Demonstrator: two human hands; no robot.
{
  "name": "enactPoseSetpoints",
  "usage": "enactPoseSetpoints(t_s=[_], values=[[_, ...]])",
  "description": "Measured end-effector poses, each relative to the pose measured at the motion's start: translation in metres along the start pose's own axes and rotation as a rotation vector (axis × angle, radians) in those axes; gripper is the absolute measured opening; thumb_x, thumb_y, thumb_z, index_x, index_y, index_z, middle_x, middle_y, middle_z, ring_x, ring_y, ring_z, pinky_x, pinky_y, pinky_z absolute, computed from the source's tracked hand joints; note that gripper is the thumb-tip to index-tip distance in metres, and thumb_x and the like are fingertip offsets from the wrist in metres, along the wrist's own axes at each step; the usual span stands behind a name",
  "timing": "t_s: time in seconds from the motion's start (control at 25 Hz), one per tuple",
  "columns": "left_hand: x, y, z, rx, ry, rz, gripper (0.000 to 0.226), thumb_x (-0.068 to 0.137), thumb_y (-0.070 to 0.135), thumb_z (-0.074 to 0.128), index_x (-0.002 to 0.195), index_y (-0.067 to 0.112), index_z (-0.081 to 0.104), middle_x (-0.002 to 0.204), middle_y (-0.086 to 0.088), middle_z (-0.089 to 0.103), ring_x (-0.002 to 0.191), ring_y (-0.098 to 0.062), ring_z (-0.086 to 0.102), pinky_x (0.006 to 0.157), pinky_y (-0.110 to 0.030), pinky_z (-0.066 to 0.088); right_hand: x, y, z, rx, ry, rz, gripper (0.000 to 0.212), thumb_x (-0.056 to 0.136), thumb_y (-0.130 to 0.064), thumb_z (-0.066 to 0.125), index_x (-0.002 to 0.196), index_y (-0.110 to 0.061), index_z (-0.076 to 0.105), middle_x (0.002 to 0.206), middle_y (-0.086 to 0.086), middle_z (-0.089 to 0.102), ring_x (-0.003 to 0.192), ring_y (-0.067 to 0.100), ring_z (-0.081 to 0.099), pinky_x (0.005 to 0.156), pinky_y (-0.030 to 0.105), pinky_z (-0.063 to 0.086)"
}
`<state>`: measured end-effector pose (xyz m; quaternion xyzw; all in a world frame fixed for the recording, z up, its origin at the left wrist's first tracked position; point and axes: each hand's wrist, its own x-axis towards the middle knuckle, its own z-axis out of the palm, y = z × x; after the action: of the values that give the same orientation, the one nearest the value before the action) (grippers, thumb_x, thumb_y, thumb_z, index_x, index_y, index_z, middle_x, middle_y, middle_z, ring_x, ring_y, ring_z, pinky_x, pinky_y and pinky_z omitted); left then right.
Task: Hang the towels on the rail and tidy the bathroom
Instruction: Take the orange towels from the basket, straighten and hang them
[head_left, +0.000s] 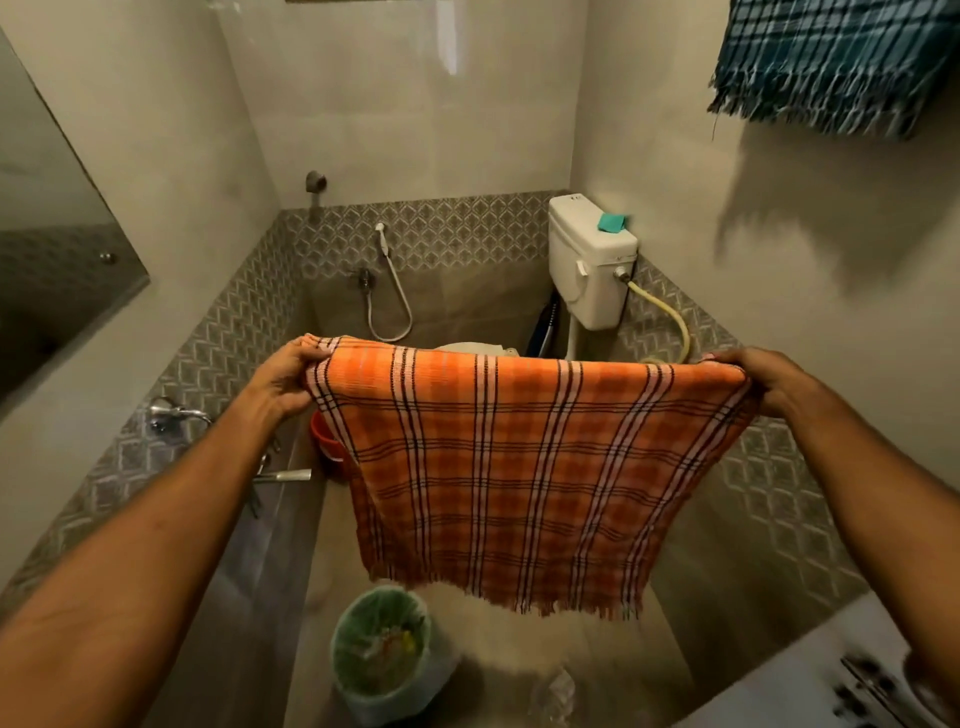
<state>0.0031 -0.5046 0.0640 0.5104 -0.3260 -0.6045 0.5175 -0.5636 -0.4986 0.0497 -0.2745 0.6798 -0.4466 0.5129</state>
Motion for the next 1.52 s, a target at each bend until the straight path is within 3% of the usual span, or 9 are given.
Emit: enactPoseSetpoints(t_s=[0.12,0.4,0.56,0.68,0.76,0.88,1.08,1.36,1.52], values=[[0.002,-0.005,-0.003,-0.106,0.055,0.006,0.031,0.092,-0.005,0.039,0.084,0.022,0.05,0.085,-0.003,0.06,0.073,-0.015,0.059,0.071,-0.033,0.05,0.001,0.002,0.001,0.098,0.016,-0.095,0.009,0.094,-0.017,0.057,0.089,-0.015,0.064,0.062,-0.002,0.07,0.068,0.015,0.06,0.059,0.027,0.051],[0.009,-0.013,-0.009,-0.092,0.19,0.066,0.015,0.095,0.017,0.054,0.086,0.027,0.059,0.057,0.016,0.066,0.058,0.001,0.058,0.057,-0.021,0.045,-0.007,-0.003,0.006,0.281,-0.066,-0.168,0.019,0.095,-0.02,0.048,0.081,-0.022,0.059,0.056,-0.012,0.062,0.054,0.004,0.055,0.056,0.022,0.041],[0.01,0.002,-0.017,-0.098,0.205,0.088,0.039,0.094,-0.008,0.036,0.094,0.026,0.055,0.063,0.007,0.069,0.045,-0.001,0.06,0.044,-0.015,0.048,-0.014,-0.013,0.001,0.631,-0.058,-0.233,0.022,0.094,-0.014,0.046,0.076,-0.017,0.058,0.063,-0.002,0.064,0.067,0.014,0.061,0.07,0.03,0.053],[0.005,0.009,-0.017,-0.033,0.047,0.021,0.059,0.085,-0.017,0.023,0.116,0.021,0.056,0.072,-0.003,0.07,0.04,-0.003,0.055,0.039,-0.013,0.044,-0.022,-0.012,0.001,0.565,-0.148,-0.205,0.013,0.056,-0.017,0.069,0.068,-0.011,0.065,0.059,0.003,0.068,0.058,0.018,0.068,0.059,0.027,0.059],[0.004,-0.001,-0.014,0.003,-0.022,-0.015,0.061,0.086,-0.017,0.021,0.129,0.015,0.048,0.08,-0.004,0.067,0.039,-0.001,0.05,0.036,-0.01,0.039,-0.021,-0.008,0.002,0.452,-0.14,-0.167,0.011,0.071,-0.016,0.065,0.077,-0.01,0.06,0.058,0.003,0.069,0.055,0.016,0.069,0.055,0.028,0.059],[0.007,-0.02,-0.011,-0.026,0.058,0.005,0.054,0.09,-0.012,0.028,0.126,0.022,0.049,0.074,0.004,0.07,0.056,-0.005,0.06,0.047,-0.016,0.049,-0.008,0.0,-0.001,0.48,-0.085,-0.17,0.022,0.099,-0.019,0.046,0.08,-0.015,0.055,0.054,-0.003,0.067,0.058,0.012,0.065,0.058,0.025,0.057],[0.013,-0.021,-0.014,-0.132,0.234,0.072,0.011,0.093,0.018,0.056,0.093,0.025,0.065,0.054,0.015,0.065,0.061,-0.002,0.058,0.063,-0.019,0.046,0.005,0.007,-0.008,0.399,0.051,-0.201,0.021,0.095,-0.018,0.055,0.075,-0.021,0.056,0.052,-0.011,0.061,0.065,0.007,0.053,0.062,0.025,0.044],[0.022,-0.01,-0.027,0.654,0.25,0.282,0.049,0.074,-0.022,0.061,0.119,-0.002,0.061,0.056,0.012,0.069,0.047,0.003,0.062,0.052,-0.009,0.053,0.011,0.016,-0.003,0.198,0.074,-0.259,0.044,0.085,0.006,0.05,0.114,-0.027,0.058,0.07,-0.002,0.061,0.061,0.01,0.053,0.057,0.026,0.039],[0.022,-0.002,-0.039,1.176,0.232,0.417,0.032,0.074,-0.013,0.069,0.105,-0.005,0.071,0.092,-0.021,0.073,0.063,-0.013,0.062,0.058,-0.011,0.05,0.015,0.022,0.001,-0.374,0.089,-0.455,0.034,0.08,0.013,0.062,0.111,0.003,0.07,0.075,0.008,0.069,0.067,0.021,0.062,0.049,0.018,0.052]])
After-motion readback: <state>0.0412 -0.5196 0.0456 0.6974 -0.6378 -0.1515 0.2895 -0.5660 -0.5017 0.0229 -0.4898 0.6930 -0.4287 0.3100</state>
